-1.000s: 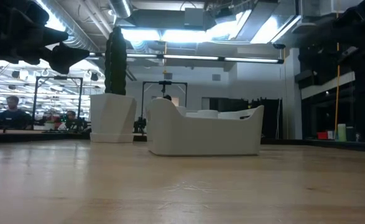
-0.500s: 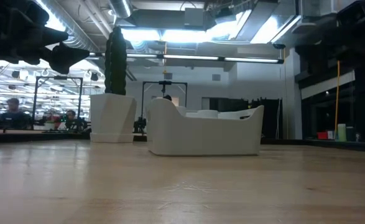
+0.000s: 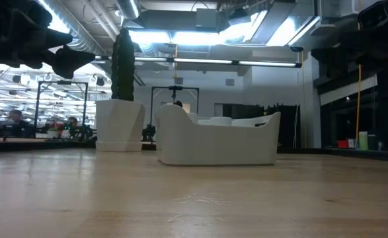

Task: Pick and place pill bottles into a basket
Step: Return to Home Position

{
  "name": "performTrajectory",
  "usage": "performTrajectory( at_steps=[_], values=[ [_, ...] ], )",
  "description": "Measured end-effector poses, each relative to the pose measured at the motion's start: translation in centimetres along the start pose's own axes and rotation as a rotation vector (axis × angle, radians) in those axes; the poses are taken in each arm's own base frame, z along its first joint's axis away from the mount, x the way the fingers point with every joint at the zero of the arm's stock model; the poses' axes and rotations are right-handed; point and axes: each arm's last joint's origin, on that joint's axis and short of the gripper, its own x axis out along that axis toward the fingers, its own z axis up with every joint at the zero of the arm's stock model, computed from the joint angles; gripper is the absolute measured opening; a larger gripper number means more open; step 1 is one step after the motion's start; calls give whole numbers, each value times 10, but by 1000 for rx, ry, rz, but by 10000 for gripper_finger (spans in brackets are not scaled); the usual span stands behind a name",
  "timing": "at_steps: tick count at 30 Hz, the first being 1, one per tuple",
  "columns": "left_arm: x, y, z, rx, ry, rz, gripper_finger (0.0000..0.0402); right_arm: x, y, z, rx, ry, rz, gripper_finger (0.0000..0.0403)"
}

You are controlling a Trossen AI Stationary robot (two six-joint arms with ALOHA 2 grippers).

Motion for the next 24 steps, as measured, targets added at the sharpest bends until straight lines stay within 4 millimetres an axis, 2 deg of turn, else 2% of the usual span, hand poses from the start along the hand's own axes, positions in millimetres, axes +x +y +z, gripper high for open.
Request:
performTrajectory(
  at_steps=[13, 24],
  values=[
    [0, 0, 0, 0, 0, 0, 320, -16, -4, 20, -31, -230, -57, 281],
    [0, 0, 0, 0, 3, 0, 320, -15, -4, 18, -29, -210, -56, 281]
  ],
)
